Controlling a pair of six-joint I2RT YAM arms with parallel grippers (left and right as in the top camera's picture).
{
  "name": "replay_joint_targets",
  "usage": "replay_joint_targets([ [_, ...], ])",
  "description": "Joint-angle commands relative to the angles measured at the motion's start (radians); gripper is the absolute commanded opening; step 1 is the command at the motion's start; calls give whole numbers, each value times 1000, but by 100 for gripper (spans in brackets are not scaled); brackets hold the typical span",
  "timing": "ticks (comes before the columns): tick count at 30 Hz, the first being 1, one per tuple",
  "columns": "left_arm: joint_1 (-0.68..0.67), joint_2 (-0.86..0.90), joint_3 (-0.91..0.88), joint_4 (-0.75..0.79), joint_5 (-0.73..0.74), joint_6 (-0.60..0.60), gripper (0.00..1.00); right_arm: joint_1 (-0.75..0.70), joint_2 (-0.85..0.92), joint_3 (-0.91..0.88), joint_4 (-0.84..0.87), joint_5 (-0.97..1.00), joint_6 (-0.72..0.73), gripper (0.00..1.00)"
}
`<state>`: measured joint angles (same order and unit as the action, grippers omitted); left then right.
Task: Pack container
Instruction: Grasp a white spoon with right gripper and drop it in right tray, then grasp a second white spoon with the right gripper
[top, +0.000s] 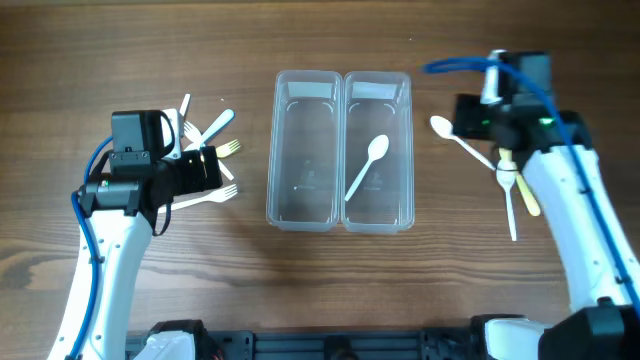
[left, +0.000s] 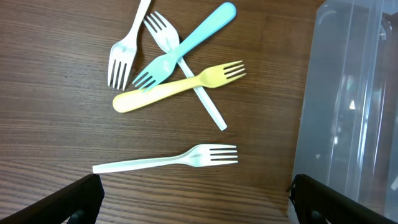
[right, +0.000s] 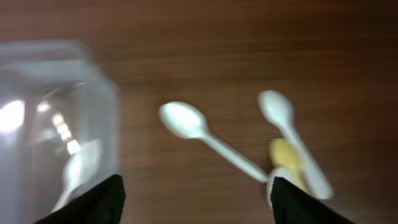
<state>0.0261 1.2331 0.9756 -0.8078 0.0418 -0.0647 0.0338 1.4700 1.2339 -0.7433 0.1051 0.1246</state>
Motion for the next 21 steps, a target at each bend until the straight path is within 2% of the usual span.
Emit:
replay_joint_targets([
  [1, -2, 3, 17, 3, -10, 13, 100, -141, 48, 8, 49, -48, -106, 81],
  [3, -2, 3, 17, 3, -10, 13, 100, -189, 91, 8, 54, -57, -219, 77],
  [9, -2, 3, 17, 3, -10, 12, 100, -329, 177, -14, -69, -61, -220, 77],
  [14, -2, 3, 17, 3, -10, 13, 100, -355, 228, -116, -27, -158, -196, 66],
  [16, -2, 3, 17, 3, -10, 13, 100, -355, 242, -156, -2, -154, -173, 66],
  [18, -2, 3, 17, 3, -10, 13, 100, -355, 248, -224, 72, -145, -154, 59],
  [21, -2, 3, 17, 3, -10, 13, 100, -355, 258, -320, 164, -118, -91, 58],
])
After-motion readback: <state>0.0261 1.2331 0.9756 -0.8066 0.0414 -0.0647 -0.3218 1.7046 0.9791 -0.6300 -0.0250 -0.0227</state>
